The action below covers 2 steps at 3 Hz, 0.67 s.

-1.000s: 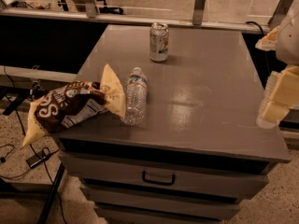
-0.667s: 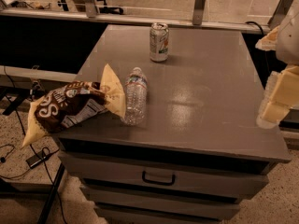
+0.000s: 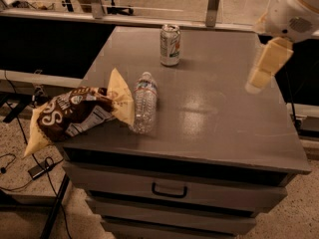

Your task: Move 7up can near brown chip bag

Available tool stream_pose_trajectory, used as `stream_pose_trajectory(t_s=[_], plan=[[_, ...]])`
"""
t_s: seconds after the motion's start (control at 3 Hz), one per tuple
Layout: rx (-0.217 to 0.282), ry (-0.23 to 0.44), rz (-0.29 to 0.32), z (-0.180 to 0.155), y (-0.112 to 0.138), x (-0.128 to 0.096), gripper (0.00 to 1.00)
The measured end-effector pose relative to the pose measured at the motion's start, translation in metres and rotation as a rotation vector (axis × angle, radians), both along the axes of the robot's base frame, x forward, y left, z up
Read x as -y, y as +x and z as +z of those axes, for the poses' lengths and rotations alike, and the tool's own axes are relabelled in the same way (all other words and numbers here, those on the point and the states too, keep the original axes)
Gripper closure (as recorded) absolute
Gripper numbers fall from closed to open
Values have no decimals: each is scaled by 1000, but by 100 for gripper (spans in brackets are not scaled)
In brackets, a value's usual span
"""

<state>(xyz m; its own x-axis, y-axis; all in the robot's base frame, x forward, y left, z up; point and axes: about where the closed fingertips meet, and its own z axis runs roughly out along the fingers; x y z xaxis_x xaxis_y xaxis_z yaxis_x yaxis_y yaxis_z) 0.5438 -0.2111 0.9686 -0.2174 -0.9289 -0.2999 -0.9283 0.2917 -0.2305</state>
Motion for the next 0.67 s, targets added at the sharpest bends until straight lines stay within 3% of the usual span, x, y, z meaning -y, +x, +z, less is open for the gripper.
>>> stream_pose_trajectory(t_s=[0.33, 0.67], plan=[[57, 101, -37, -4, 62, -8, 0], [179, 174, -149, 12, 102, -8, 0]])
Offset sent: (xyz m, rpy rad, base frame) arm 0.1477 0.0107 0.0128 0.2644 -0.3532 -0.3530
